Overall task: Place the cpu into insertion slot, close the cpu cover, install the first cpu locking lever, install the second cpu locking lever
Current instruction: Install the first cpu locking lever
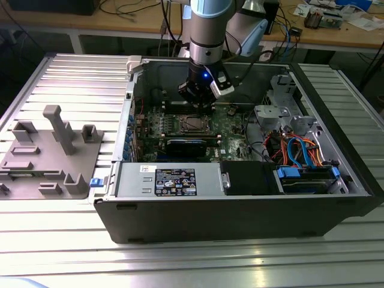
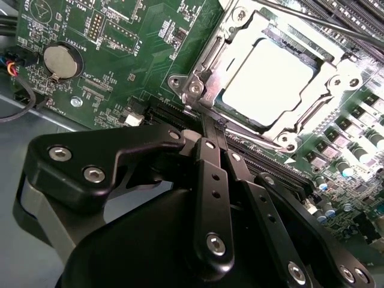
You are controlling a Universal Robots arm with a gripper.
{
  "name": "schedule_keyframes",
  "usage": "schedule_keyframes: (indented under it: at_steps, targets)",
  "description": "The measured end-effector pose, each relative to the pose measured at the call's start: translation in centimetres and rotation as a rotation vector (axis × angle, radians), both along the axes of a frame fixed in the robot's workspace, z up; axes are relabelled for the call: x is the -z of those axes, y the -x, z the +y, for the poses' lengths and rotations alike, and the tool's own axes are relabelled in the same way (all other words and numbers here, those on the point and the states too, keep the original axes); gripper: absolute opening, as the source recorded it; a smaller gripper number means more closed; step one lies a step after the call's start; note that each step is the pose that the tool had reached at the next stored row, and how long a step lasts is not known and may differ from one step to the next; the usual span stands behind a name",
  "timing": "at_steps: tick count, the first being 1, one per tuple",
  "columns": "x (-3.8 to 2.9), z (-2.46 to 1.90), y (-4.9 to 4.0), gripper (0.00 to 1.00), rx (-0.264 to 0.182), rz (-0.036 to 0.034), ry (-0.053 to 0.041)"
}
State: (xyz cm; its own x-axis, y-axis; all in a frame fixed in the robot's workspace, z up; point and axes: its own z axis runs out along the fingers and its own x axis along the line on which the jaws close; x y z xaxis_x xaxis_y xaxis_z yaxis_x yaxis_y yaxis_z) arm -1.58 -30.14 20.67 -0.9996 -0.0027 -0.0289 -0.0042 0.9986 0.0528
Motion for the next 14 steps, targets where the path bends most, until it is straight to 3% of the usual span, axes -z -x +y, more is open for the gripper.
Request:
schedule_keyframes:
  at_steps: [11,14]
  targets:
    - [0.4,-0.26,-0.03,0.11,0.0,-0.0001,0.0008]
    - [0.43,-0.26,-0.03,0.11,0.0,-0.0002,-0.0085]
